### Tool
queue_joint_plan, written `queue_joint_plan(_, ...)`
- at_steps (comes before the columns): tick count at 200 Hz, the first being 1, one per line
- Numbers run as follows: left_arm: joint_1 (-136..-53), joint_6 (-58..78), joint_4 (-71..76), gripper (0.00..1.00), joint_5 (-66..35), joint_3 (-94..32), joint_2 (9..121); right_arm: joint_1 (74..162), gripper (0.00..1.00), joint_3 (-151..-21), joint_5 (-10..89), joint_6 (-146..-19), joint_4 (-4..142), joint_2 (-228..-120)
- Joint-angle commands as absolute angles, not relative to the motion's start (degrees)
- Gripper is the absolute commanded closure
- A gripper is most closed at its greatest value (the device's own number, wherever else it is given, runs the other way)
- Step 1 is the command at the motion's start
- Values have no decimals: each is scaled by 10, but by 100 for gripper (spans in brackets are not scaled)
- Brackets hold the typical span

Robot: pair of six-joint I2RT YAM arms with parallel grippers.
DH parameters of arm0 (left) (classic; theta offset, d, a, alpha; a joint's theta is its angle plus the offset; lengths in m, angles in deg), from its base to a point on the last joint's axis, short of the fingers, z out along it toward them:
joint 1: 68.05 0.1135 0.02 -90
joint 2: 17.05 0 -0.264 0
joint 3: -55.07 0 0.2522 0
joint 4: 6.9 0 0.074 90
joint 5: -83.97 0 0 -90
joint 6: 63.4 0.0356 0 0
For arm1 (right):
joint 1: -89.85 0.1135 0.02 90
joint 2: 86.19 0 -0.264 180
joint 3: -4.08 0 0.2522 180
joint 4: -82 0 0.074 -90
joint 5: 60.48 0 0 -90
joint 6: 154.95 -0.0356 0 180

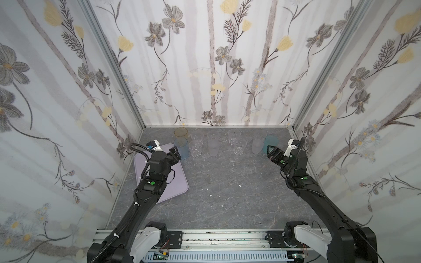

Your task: Place the glasses into the tray

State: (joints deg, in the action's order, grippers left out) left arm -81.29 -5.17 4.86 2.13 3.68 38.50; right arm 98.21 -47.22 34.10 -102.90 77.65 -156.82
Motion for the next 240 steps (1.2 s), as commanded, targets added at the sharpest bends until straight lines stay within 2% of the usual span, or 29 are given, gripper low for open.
queue_joint_plan(1, -852, -101, 148, 22, 52, 52, 393, 1016, 13, -484, 337, -1047, 745, -1569)
queue_joint_plan(32, -917, -148, 194, 18, 80, 76, 424, 1067, 12, -499, 320, -1046, 739, -1592)
queue_joint_plan(97, -953, -199, 195, 13, 40, 119, 489, 1132, 17, -520, 312, -1056, 766, -1651)
queue_joint_plan(157, -979, -187, 191, 12, -14, 117, 533, 1149, 17, -524, 309, -1050, 763, -1671)
queue_joint_plan(213, -1030, -229, 171, 11, -40, 99, 548, 1151, 19, -524, 306, -1050, 766, -1671)
queue_joint_plan(240, -1042, -224, 144, 11, -46, 57, 612, 1153, 19, -548, 311, -1049, 761, -1678)
